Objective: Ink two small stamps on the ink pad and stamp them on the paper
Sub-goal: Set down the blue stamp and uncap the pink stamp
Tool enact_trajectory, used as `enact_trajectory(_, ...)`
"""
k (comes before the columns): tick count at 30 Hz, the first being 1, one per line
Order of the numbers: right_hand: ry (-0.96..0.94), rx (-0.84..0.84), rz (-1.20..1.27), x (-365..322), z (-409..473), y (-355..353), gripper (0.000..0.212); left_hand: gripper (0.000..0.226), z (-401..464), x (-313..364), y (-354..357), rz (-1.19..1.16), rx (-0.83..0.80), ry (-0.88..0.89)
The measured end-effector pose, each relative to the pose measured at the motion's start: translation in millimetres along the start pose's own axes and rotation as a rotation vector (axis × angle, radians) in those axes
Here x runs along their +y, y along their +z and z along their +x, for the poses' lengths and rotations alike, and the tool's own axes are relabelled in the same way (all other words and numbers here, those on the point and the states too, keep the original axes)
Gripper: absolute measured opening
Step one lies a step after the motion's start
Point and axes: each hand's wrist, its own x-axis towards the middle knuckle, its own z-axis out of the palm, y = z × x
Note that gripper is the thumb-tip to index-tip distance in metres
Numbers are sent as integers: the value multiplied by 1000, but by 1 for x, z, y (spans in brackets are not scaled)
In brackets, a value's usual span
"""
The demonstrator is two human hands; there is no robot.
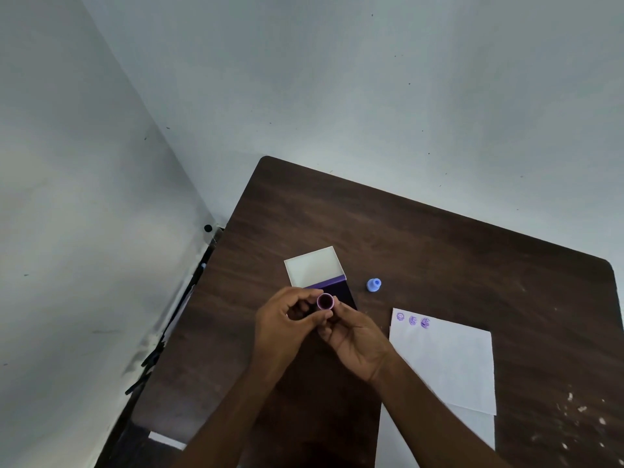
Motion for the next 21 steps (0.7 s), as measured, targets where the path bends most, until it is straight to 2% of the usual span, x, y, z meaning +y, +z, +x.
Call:
enact_trajectory(5, 13, 28, 16, -2, 1, 3, 24, 40, 0, 3, -1, 47, 19, 30)
enact_trajectory(11, 61, 12, 73, -2, 1, -4, 24, 31, 1, 0, 2, 50, 53, 30)
enact_trajectory(14, 51, -18, 75, -1, 4, -10, 25, 38, 1, -1, 7, 58, 55, 35)
enact_trajectory(17, 48, -52, 49, -4, 7, -16, 27, 31, 1, -6, 11, 21, 70, 1)
enact_trajectory(19, 19, -26, -61, -11, 12, -20, 32, 29, 2, -13, 13, 22, 62, -34)
enact_trajectory(21, -52, 122, -350, -19, 17, -19, 40, 40, 5, -25, 12, 97, 38, -60)
